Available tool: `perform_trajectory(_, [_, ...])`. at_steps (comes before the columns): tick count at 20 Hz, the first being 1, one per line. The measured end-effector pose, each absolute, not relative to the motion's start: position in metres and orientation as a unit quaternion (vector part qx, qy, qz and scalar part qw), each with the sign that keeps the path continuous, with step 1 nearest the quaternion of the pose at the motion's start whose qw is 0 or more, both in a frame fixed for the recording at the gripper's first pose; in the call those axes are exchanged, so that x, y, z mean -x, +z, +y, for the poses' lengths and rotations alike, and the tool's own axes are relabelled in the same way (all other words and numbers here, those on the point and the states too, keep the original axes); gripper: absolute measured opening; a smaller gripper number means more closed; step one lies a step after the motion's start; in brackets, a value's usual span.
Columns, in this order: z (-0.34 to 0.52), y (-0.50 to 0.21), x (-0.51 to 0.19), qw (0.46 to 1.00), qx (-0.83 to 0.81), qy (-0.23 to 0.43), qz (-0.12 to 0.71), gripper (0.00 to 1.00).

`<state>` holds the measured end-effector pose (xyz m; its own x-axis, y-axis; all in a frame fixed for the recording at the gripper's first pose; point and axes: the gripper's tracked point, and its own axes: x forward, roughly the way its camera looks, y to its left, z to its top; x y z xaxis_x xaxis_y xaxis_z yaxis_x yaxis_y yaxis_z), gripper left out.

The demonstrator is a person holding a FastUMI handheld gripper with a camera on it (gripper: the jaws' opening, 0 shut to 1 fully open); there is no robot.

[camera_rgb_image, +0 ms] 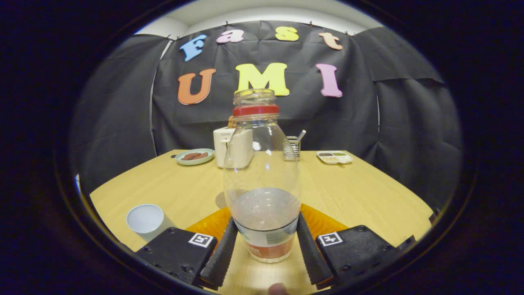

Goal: Take the bottle from table, then pour the juice into the cup, finally place the bottle on the coaster

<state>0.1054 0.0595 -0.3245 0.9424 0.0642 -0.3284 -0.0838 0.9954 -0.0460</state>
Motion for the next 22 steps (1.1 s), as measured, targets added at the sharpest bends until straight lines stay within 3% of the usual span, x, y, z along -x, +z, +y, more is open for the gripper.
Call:
perform_trajectory(5, [0.056,-0.303,-0.104,0.97,0.206,0.018,0.125,0.76])
perform_trajectory(12, [0.075,-0.295,-0.098,0.898,0.434,0.014,0.074,0.76])
perform_trajectory(22, [0.067,-0.287,-0.095,0.798,0.603,0.001,0.025,0.76])
